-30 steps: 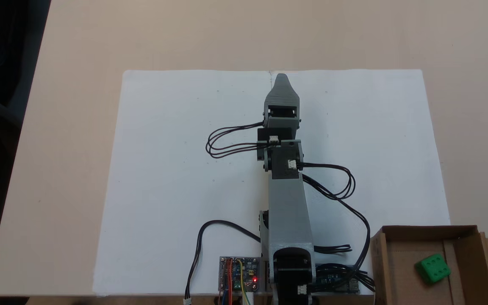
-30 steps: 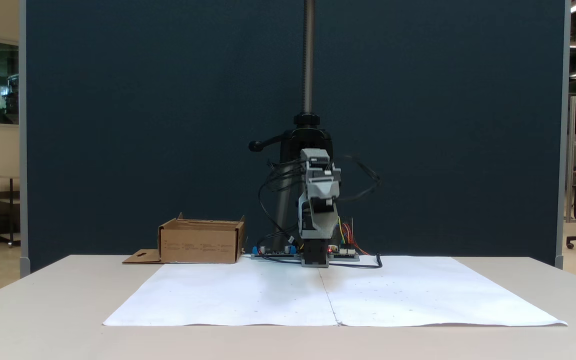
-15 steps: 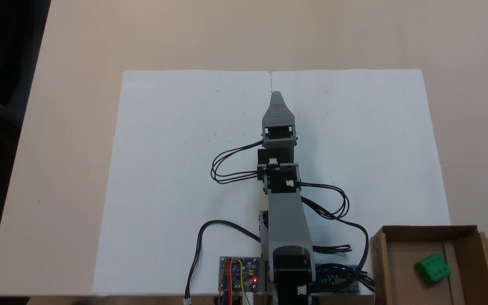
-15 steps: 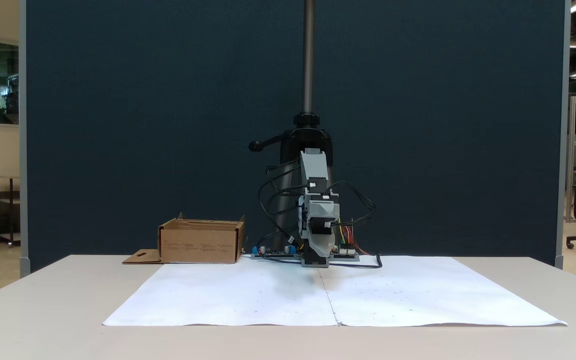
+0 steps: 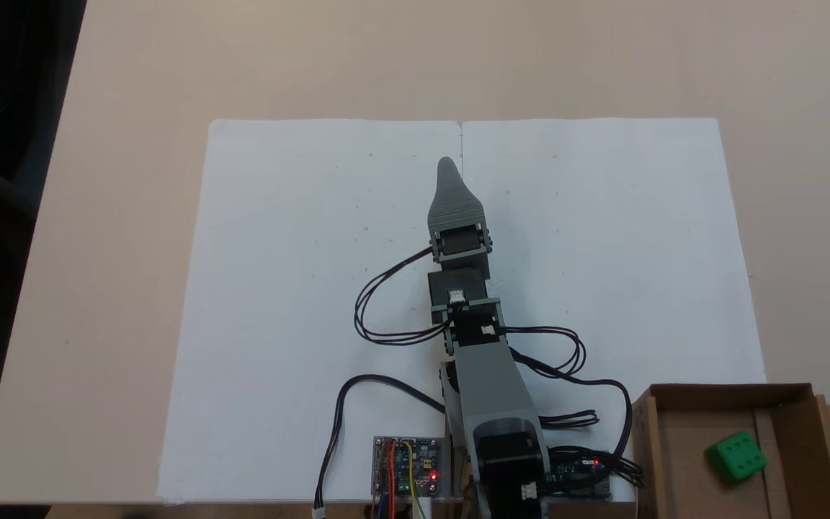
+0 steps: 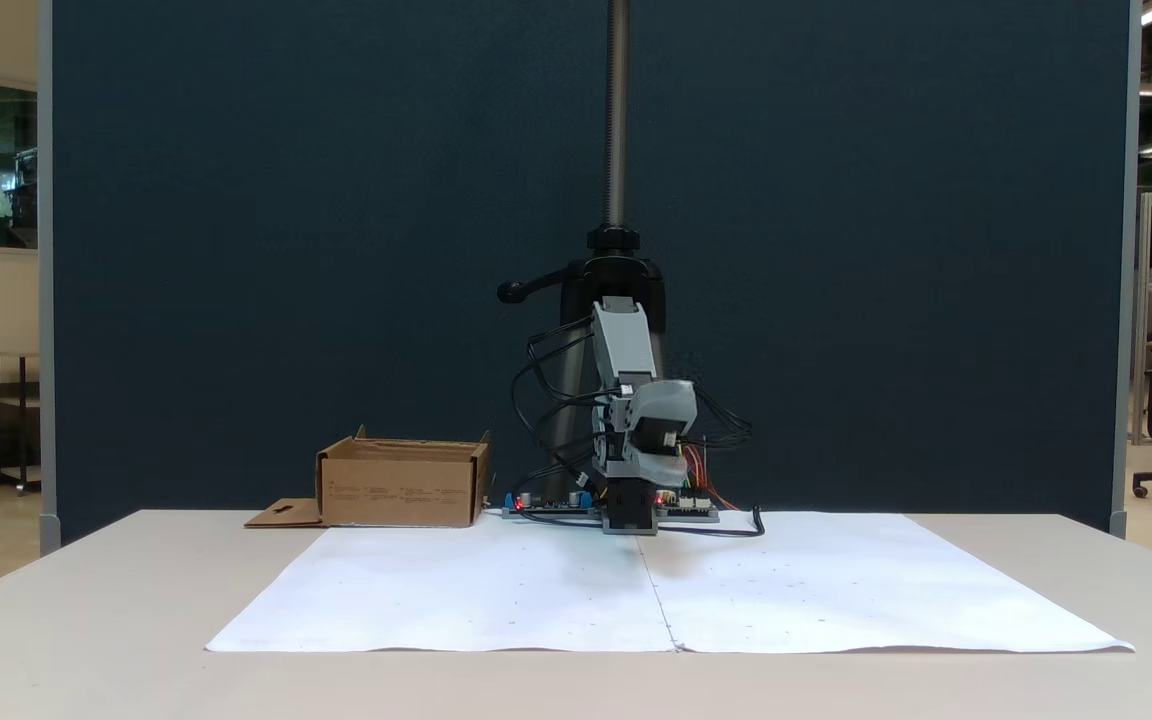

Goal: Grasp a green dice and put it in the bin.

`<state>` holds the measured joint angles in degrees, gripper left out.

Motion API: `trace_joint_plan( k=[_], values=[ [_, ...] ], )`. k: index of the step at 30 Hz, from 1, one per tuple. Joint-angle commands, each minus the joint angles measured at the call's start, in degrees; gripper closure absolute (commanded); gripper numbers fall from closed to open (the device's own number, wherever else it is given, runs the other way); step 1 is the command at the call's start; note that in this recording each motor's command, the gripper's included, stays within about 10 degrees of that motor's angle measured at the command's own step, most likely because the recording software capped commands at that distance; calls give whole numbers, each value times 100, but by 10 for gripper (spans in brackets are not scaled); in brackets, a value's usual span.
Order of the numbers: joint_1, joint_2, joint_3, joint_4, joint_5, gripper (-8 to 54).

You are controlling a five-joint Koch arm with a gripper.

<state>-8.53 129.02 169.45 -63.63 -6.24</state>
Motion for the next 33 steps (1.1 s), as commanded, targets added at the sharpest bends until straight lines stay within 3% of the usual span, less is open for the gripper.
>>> trace_joint_plan(
  k=[1,9,24,33],
  values=[
    [-79,677,-97,-965,-299,21],
    [53,677,185,-2259,-308,20],
    [1503,677,387,-2259,-299,19],
    [1494,677,571,-2259,-299,18]
  ],
)
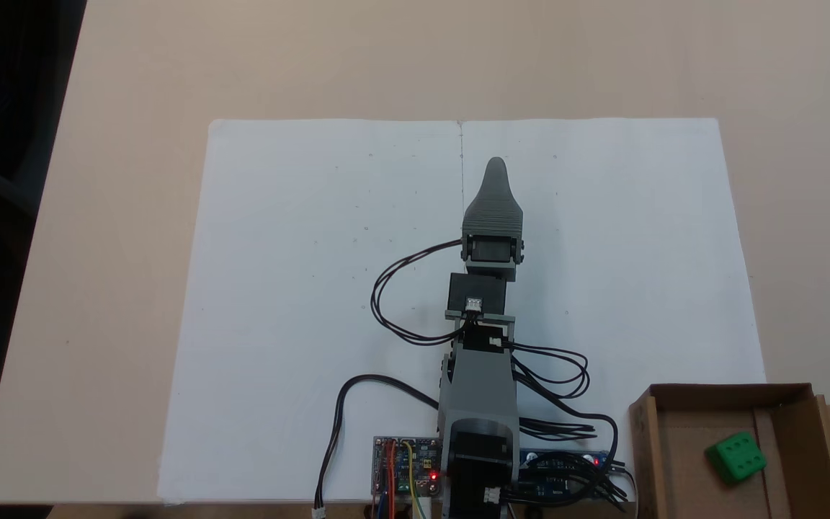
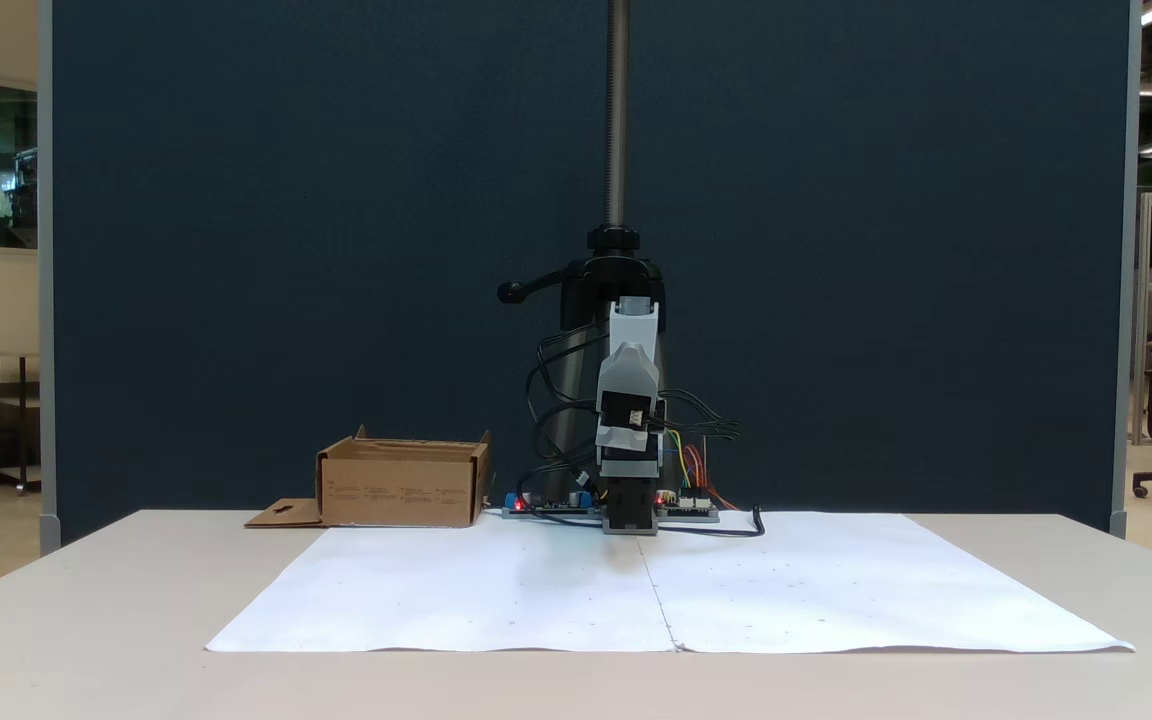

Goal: Grasp a green dice and put it in the bin.

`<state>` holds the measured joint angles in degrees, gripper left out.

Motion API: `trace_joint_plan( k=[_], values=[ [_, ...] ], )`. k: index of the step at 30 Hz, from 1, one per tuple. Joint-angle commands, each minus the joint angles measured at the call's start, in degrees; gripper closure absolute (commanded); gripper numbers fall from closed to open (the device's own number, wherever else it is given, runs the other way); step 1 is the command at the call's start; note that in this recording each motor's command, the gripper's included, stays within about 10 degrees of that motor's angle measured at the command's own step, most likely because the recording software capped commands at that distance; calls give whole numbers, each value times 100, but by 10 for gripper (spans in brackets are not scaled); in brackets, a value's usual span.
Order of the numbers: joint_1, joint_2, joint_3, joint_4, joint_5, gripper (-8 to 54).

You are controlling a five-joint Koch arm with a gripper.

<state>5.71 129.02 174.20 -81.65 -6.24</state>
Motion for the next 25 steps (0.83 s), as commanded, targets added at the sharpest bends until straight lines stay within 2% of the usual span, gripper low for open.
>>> trace_joint_plan(
  k=[1,25],
  values=[
    [62,686,141,-457,-299,18],
    [-404,642,519,-457,-290,11]
  ],
)
